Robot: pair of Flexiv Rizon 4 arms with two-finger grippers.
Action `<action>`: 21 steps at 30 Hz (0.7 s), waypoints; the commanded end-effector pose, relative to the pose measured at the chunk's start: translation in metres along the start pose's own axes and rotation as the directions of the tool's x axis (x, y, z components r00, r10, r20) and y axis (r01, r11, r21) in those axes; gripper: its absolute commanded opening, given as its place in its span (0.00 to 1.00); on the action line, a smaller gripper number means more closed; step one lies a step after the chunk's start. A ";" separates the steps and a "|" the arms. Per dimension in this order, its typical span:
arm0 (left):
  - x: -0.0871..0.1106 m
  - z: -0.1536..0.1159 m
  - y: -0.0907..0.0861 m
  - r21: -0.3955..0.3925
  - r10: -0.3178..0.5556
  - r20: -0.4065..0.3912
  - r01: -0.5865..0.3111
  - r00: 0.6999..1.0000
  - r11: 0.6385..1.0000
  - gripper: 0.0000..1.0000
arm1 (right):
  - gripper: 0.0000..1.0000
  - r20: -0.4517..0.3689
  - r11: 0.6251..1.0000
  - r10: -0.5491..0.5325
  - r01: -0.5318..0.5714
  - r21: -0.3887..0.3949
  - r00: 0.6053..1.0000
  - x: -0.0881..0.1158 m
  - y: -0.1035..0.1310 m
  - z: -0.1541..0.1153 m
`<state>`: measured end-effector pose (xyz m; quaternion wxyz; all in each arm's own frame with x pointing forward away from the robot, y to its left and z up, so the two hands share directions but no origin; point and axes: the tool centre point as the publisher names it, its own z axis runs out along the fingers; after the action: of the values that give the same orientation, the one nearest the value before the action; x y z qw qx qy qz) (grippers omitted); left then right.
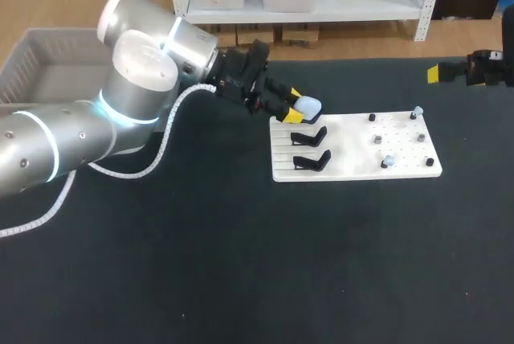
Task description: Pick up each earbud case from the left stands, insert the matching earbuds, close the lid, and place the case in the box.
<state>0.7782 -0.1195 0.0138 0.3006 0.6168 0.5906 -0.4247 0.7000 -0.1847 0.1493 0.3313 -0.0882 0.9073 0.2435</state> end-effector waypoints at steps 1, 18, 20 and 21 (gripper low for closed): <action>0.000 0.001 0.000 -0.003 0.002 0.000 -0.002 1.000 1.000 0.52 | 1.00 0.000 1.000 0.000 0.000 0.001 1.000 0.000 0.000 0.000; -0.001 0.006 0.003 0.011 0.004 -0.008 -0.004 1.000 1.000 0.49 | 1.00 0.000 1.000 0.000 0.000 0.001 1.000 0.000 0.000 0.000; -0.001 0.006 0.003 0.013 0.004 -0.008 -0.004 1.000 1.000 0.49 | 1.00 0.000 1.000 0.000 0.000 0.001 1.000 0.000 0.000 0.000; -0.001 0.006 0.004 0.013 0.004 -0.009 -0.004 1.000 1.000 0.48 | 1.00 0.000 1.000 0.000 0.000 0.001 1.000 0.000 0.000 0.000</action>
<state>0.7775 -0.1244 0.0129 0.2974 0.6204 0.5889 -0.4241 0.7000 -0.1847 0.1493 0.3313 -0.0882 0.9073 0.2435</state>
